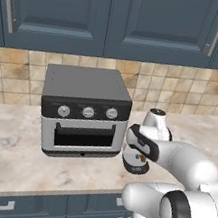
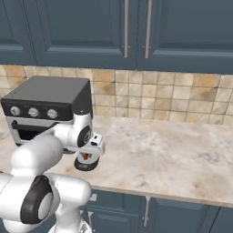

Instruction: Take the chicken drumstick from the fridge and place it on the digital scale on the counter by the fridge. Wait a few seconds for a reading, then move it to the plate on the dining counter.

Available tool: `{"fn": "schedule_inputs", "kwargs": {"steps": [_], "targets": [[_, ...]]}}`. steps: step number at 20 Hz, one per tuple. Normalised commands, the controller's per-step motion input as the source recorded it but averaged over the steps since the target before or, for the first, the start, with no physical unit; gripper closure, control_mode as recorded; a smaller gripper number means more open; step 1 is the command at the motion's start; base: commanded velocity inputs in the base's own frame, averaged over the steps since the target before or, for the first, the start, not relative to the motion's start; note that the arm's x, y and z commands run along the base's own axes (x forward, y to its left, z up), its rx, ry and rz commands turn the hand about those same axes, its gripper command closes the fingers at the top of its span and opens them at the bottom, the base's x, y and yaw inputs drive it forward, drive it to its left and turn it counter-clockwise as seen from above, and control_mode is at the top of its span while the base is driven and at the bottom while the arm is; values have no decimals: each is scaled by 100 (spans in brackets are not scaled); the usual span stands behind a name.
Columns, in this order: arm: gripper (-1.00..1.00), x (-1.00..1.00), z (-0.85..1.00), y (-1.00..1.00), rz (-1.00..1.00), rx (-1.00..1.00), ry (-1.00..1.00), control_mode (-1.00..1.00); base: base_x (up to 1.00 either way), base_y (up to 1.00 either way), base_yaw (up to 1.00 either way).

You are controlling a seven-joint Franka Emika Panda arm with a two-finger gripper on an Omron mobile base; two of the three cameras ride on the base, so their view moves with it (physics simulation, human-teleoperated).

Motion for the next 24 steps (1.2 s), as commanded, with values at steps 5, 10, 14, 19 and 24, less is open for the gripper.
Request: {"fn": "schedule_inputs", "kwargs": {"steps": [5,10,14,19,24], "targets": [[100,0,-25,1,0,0,5,-100,0,0,0],[100,0,-15,1,0,0,1,-100,0,0,0],[100,8,-11,9,0,0,0,-100,0,0,0],[100,11,-3,7,0,0,0,-100,0,0,0],[100,0,0,0,0,0,0,-100,0,0,0]]}}
